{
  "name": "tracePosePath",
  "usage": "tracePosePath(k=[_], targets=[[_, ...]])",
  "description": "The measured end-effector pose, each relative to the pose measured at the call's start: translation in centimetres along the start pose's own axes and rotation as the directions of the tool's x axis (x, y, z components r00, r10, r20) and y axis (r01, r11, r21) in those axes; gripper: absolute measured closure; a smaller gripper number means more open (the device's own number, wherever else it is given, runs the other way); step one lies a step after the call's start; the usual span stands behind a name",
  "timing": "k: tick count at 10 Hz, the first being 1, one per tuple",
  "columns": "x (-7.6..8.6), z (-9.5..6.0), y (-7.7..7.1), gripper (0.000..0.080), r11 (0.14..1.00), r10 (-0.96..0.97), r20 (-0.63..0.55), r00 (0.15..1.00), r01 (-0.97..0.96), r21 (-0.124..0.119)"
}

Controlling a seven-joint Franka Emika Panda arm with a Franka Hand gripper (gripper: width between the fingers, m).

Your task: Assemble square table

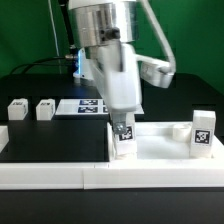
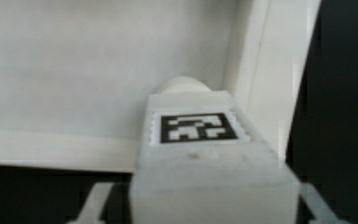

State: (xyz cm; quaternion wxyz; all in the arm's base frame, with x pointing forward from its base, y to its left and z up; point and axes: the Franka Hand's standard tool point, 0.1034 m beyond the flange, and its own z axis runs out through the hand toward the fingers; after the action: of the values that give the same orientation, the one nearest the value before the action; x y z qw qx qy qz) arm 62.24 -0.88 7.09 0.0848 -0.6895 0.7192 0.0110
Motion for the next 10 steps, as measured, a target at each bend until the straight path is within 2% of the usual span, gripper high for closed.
tracePosePath(k=[1, 2, 3, 4, 5, 6, 7, 8, 10], targets=[[-0.1, 0.0, 0.3, 0.0507, 0.986, 0.166, 0.019, 0.986, -0.167, 0.022], [-0.3, 0.0, 0.4, 0.0507, 0.975, 0.223, 0.021, 0.975, -0.223, 0.019], [-0.3, 0.1, 0.4, 0.0399, 0.975, 0.219, 0.021, 0.975, -0.220, 0.019], [-0.3, 0.1, 0.4, 0.0399, 0.977, 0.213, 0.020, 0.977, -0.214, 0.018], [-0.3, 0.1, 0.5, 0.0262, 0.987, 0.159, 0.019, 0.987, -0.159, 0.016], [-0.7, -0.2, 0.8, 0.0185, 1.000, 0.012, 0.031, 0.999, -0.011, -0.007], [-1.1, -0.4, 0.8, 0.0185, 0.987, -0.162, 0.023, 0.987, 0.162, -0.009], [-1.5, -0.4, 0.8, 0.0157, 0.936, -0.353, 0.022, 0.935, 0.353, -0.008], [-1.2, -0.3, 0.8, 0.0152, 0.907, -0.422, 0.021, 0.906, 0.422, -0.008]])
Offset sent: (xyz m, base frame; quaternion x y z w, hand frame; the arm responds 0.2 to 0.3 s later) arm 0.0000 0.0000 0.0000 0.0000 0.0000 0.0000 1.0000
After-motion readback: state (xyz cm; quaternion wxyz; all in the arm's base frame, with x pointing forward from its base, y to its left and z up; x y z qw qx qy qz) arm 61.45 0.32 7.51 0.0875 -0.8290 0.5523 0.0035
